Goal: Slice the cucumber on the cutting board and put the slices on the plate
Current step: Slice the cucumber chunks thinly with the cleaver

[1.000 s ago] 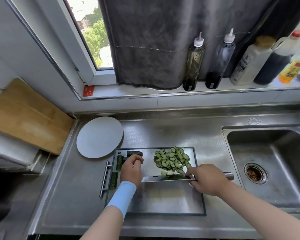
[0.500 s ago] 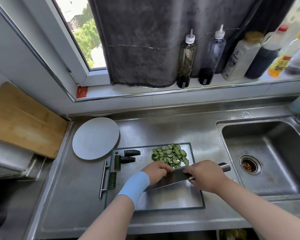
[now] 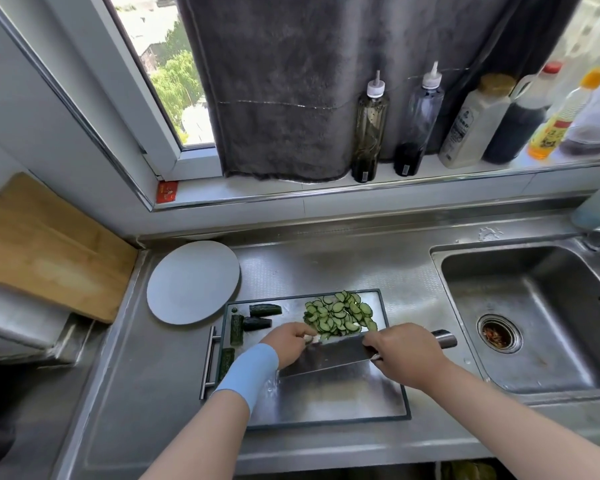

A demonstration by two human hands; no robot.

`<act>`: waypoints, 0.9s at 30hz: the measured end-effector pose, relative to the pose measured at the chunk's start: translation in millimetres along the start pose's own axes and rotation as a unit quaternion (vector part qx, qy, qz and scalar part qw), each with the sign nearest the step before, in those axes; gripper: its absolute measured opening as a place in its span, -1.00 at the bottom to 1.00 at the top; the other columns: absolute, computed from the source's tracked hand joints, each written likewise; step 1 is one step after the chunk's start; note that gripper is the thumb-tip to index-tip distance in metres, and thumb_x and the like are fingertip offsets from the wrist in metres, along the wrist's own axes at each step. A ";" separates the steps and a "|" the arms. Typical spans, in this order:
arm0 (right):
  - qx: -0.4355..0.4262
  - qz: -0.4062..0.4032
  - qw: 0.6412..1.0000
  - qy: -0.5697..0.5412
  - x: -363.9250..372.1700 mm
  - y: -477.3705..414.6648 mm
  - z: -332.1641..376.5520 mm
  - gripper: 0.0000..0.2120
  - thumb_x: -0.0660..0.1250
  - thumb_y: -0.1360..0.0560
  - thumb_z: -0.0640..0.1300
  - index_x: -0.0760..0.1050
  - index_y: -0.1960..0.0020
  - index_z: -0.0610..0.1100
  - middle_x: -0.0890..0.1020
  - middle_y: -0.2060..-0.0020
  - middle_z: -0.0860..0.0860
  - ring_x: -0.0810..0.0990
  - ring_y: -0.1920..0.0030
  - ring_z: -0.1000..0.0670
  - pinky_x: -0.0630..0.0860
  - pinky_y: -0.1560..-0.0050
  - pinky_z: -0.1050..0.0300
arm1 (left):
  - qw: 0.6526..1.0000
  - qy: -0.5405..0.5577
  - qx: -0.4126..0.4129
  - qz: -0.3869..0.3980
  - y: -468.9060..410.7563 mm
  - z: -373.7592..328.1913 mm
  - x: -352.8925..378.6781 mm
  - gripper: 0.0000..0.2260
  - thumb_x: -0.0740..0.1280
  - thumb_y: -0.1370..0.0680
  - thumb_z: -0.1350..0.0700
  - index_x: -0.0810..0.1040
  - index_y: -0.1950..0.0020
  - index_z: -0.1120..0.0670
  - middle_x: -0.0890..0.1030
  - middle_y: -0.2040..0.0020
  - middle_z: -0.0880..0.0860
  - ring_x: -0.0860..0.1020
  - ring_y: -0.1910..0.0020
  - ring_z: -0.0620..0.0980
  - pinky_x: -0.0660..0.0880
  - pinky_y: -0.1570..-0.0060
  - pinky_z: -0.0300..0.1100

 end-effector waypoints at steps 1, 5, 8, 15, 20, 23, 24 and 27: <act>0.005 0.003 1.000 -0.005 1.5 0.1 -0.9 -0.78 0.19 -0.57 0.00 0.50 -0.16 0.03 0.66 0.13 0.04 0.62 0.16 -0.11 0.36 0.28 0.12 | 1.000 0.021 0.002 -0.015 -1.3 0.7 -3.6 -0.54 0.09 -0.52 0.30 0.60 -0.17 -0.14 0.52 -0.23 -0.06 0.48 -0.07 -0.08 0.39 0.04 -0.30; 0.032 0.004 0.999 -0.037 3.8 0.0 -1.2 -0.74 0.19 -0.55 0.04 0.50 -0.20 0.08 0.67 0.10 0.04 0.62 0.11 -0.08 0.42 0.22 0.10 | 0.986 0.081 0.012 -0.147 2.5 12.8 -37.4 -0.59 0.09 -0.55 0.29 0.61 -0.12 -0.11 0.59 -0.10 -0.06 0.57 0.02 -0.10 0.44 0.09 -0.30; 0.089 0.011 0.987 -0.136 8.3 -1.2 4.2 -0.77 0.24 -0.54 0.11 0.52 -0.18 0.16 0.68 0.08 0.07 0.62 0.05 -0.04 0.44 0.16 0.10 | 0.954 0.134 -0.007 -0.269 12.8 38.2 -69.4 -0.64 0.12 -0.53 0.29 0.62 -0.01 -0.08 0.61 -0.01 -0.07 0.59 0.05 -0.04 0.44 -0.04 -0.23; 0.222 0.006 0.896 -0.384 21.6 -9.5 55.0 -0.87 0.27 -0.56 0.15 0.51 0.04 0.12 0.59 0.26 0.13 0.57 0.27 0.09 0.42 0.30 0.14 | 0.953 -0.032 0.010 -0.302 19.3 89.7 -89.7 -0.64 0.19 -0.52 0.29 0.61 -0.19 -0.02 0.55 -0.19 0.02 0.50 -0.19 0.07 0.38 -0.21 -0.17; 0.278 -0.006 0.848 -0.451 24.2 -14.7 88.5 -0.89 0.24 -0.59 0.08 0.47 0.07 0.08 0.60 0.31 0.08 0.56 0.28 0.06 0.37 0.33 0.14 | 0.930 -0.260 0.094 -0.241 -0.8 76.5 -71.5 -0.65 0.22 -0.57 0.14 0.50 -0.33 -0.10 0.44 -0.38 -0.07 0.34 -0.38 0.04 0.18 -0.34 -0.12; 0.294 -0.004 0.843 -0.451 25.9 -14.5 98.8 -0.89 0.24 -0.60 0.08 0.48 0.05 0.09 0.61 0.29 0.10 0.57 0.26 0.07 0.36 0.33 0.14 | 0.915 -0.315 0.079 -0.238 -6.4 77.0 -71.1 -0.68 0.17 -0.59 0.08 0.48 -0.30 -0.17 0.47 -0.31 -0.13 0.31 -0.36 -0.01 0.11 -0.30 -0.15; 0.299 -0.003 0.843 -0.447 26.9 -13.9 100.5 -0.90 0.25 -0.60 0.09 0.49 0.04 0.10 0.61 0.29 0.11 0.57 0.25 0.08 0.37 0.32 0.14 | 0.911 -0.328 0.077 -0.236 -6.1 77.6 -70.1 -0.71 0.17 -0.60 0.06 0.49 -0.27 -0.17 0.49 -0.27 -0.12 0.32 -0.34 -0.01 0.12 -0.28 -0.14; 0.311 0.002 0.846 -0.434 29.8 -10.1 106.2 -0.91 0.25 -0.60 0.09 0.47 0.05 0.11 0.60 0.28 0.13 0.57 0.27 0.10 0.36 0.34 0.16 | 0.920 -0.322 0.076 -0.211 -3.0 84.8 -58.5 -0.78 0.18 -0.59 0.00 0.50 -0.20 -0.15 0.51 -0.19 -0.10 0.35 -0.26 0.00 0.14 -0.24 -0.13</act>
Point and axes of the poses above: each hand's wrist, its own y-axis away from the middle knuckle, its own x-axis out of the palm, z = x × y, the point moved 6 cm from there along -y, towards the middle knuckle
